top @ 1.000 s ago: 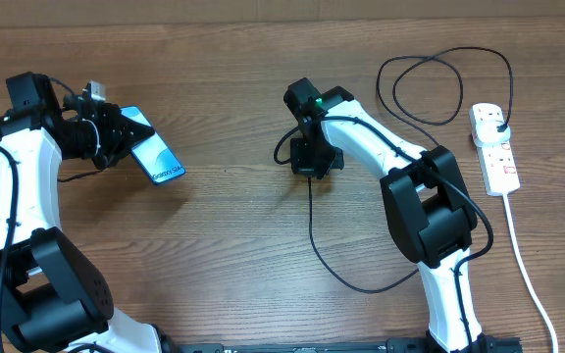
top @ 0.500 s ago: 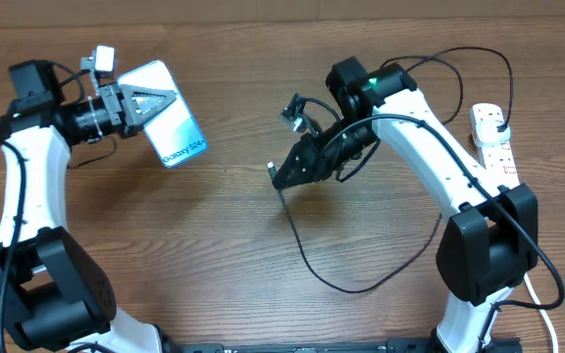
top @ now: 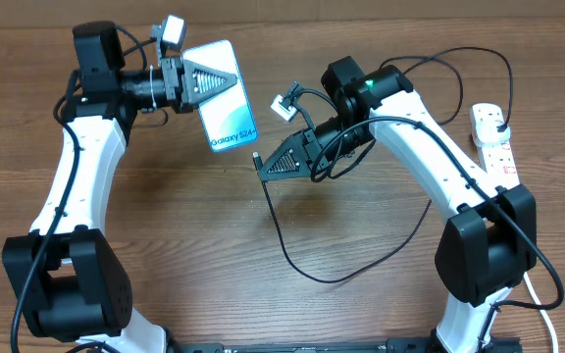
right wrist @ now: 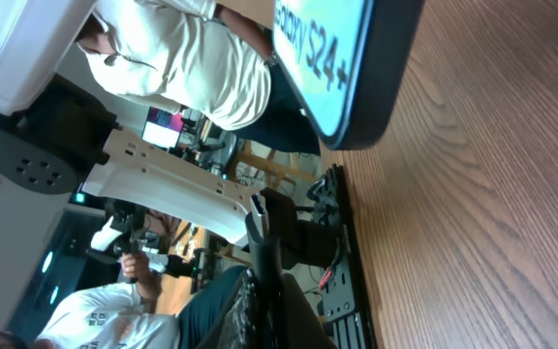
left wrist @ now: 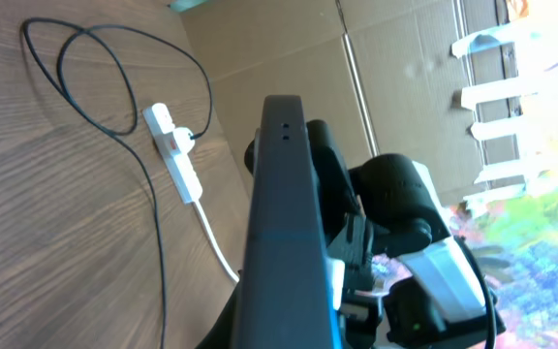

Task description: Plug charger to phone and switch on socket

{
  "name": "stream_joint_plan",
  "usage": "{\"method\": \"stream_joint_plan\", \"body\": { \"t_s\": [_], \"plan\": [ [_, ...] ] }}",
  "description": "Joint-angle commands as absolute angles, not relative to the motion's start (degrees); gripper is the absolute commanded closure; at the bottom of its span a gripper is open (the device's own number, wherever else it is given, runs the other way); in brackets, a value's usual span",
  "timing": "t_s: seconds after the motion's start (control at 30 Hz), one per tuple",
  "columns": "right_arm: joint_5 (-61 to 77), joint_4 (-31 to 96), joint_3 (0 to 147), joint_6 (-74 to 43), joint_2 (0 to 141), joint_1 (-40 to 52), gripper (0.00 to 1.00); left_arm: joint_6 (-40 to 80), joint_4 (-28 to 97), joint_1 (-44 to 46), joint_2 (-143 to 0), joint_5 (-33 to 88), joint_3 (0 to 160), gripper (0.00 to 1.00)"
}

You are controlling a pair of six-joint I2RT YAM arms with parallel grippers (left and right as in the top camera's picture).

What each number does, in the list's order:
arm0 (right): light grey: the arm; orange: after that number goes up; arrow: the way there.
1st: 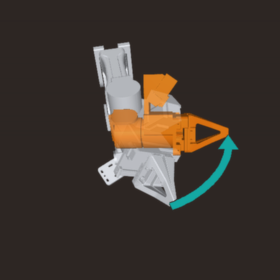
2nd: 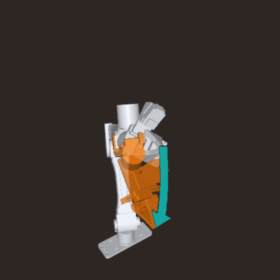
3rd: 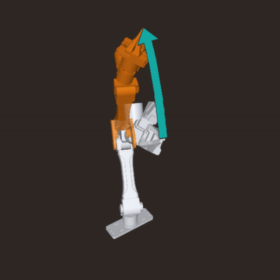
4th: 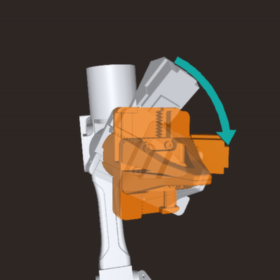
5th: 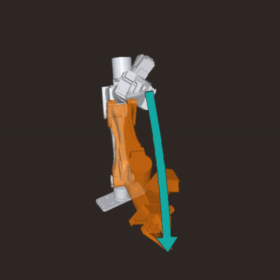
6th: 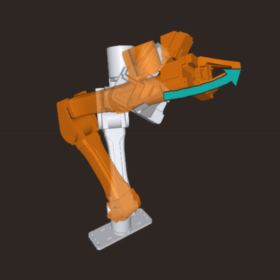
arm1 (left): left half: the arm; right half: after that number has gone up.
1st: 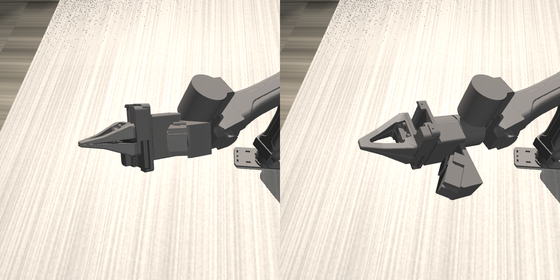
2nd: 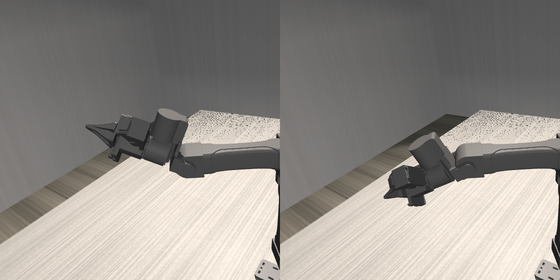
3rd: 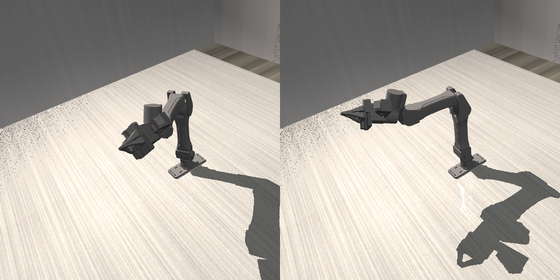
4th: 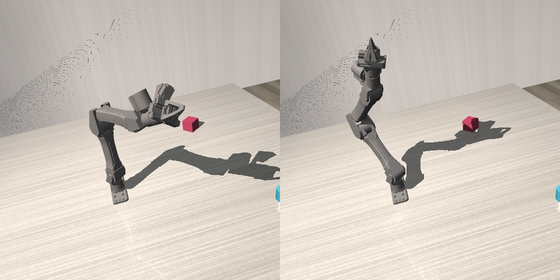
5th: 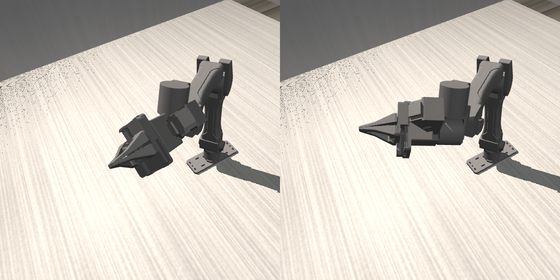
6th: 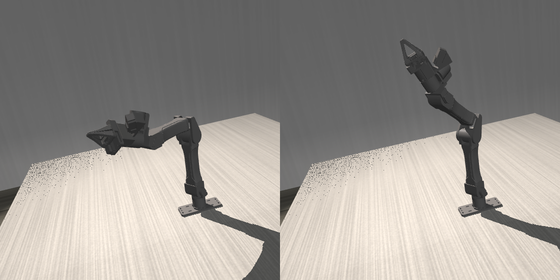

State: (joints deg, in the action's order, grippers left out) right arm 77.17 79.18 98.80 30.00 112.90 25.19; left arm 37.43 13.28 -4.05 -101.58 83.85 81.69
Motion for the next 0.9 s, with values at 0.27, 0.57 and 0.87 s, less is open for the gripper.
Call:
{"method": "stream_joint_plan", "body": {
  "t_s": [0.27,0.57,0.87],
  "plan": [
    [79.7,78.4,98.6,28.5,113.0,25.4,0.96,44.8,11.7,-1.5,-99.2,83.2,82.6,0.96],
    [79.6,71.2,98.6,20.9,113.0,25.4,0.96,43.7,11.7,-1.4,-99.2,85.6,82.6,0.96],
    [78.7,70.2,98.6,17.9,113.0,25.5,0.96,41.7,11.7,-1.1,-99.2,86.5,82.6,0.96]
  ]
}}
